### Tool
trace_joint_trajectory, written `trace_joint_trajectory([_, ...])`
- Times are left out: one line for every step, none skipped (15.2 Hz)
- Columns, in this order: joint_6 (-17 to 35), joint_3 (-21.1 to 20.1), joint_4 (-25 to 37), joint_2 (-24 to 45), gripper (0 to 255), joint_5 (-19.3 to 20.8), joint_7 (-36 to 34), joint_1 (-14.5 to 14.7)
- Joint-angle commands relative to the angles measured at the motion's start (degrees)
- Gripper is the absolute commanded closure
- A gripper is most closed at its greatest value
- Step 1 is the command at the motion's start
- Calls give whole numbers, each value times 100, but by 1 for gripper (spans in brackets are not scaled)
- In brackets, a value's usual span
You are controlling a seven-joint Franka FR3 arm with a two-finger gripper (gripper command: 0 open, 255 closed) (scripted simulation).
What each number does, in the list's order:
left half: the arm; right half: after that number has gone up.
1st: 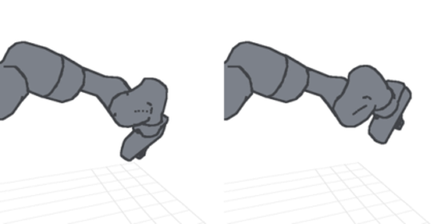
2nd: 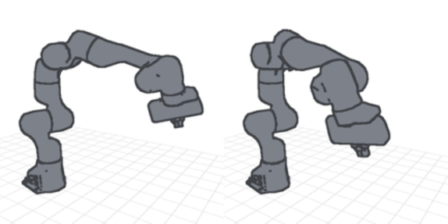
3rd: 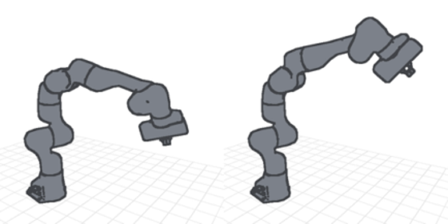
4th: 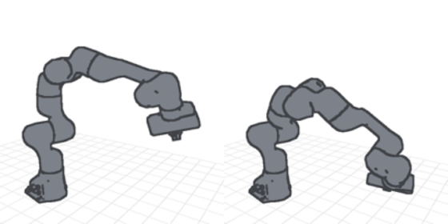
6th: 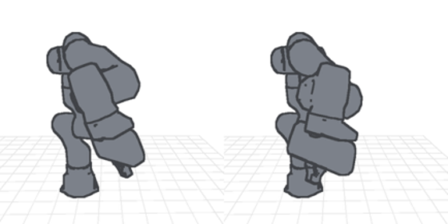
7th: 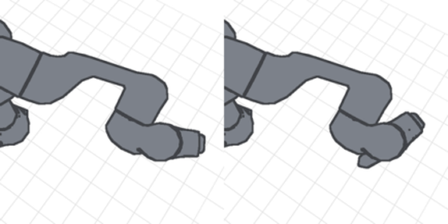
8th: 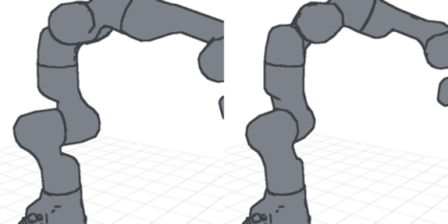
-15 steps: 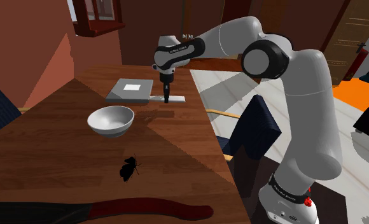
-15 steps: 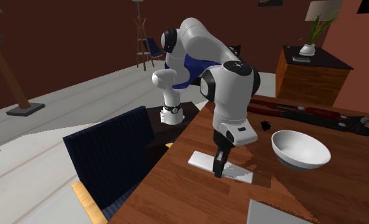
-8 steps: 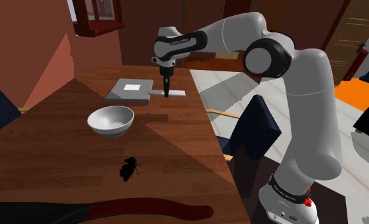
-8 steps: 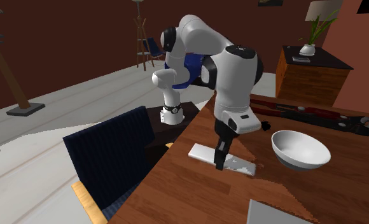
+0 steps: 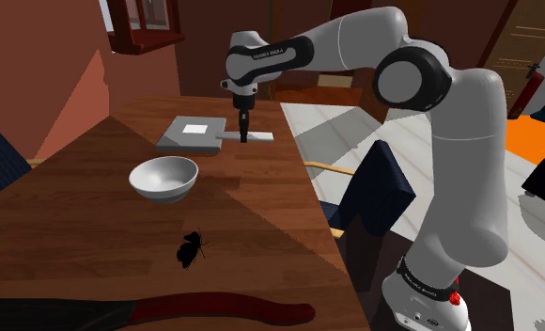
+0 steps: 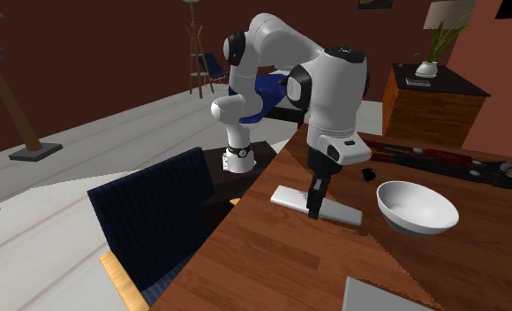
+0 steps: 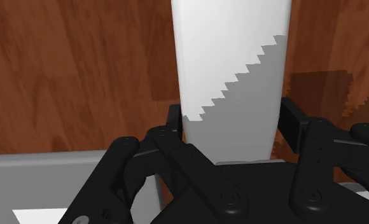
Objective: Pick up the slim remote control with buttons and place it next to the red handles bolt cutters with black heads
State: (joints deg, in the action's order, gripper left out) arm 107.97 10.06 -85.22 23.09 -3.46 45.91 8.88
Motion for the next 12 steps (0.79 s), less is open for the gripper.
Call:
trace_joint_trajectory([93,-56,-342,-252,255,61,-252,197])
trace_joint_trajectory([146,-85,-511,-371,255,90,-369,286])
trace_joint_trajectory([195,-117,-670,-483,255,118,-488,372])
trace_joint_trajectory([239,-152,-820,-589,255,145,-608,457])
trace_joint_trajectory([280,-187,-960,-690,255,170,-730,542])
trace_joint_trajectory([318,-225,-1092,-786,255,194,-853,624])
trace_joint_trajectory([352,-265,-1216,-876,255,217,-977,706])
trace_joint_trajectory([383,-306,-1331,-961,255,238,-1103,786])
trace_joint_trajectory([411,-350,-1438,-1040,255,258,-1230,865])
trace_joint_trajectory([436,-395,-1538,-1115,255,277,-1357,943])
trace_joint_trajectory([459,-442,-1630,-1184,255,294,-1485,1021])
trace_joint_trajectory([479,-490,-1715,-1248,255,310,-1614,1098])
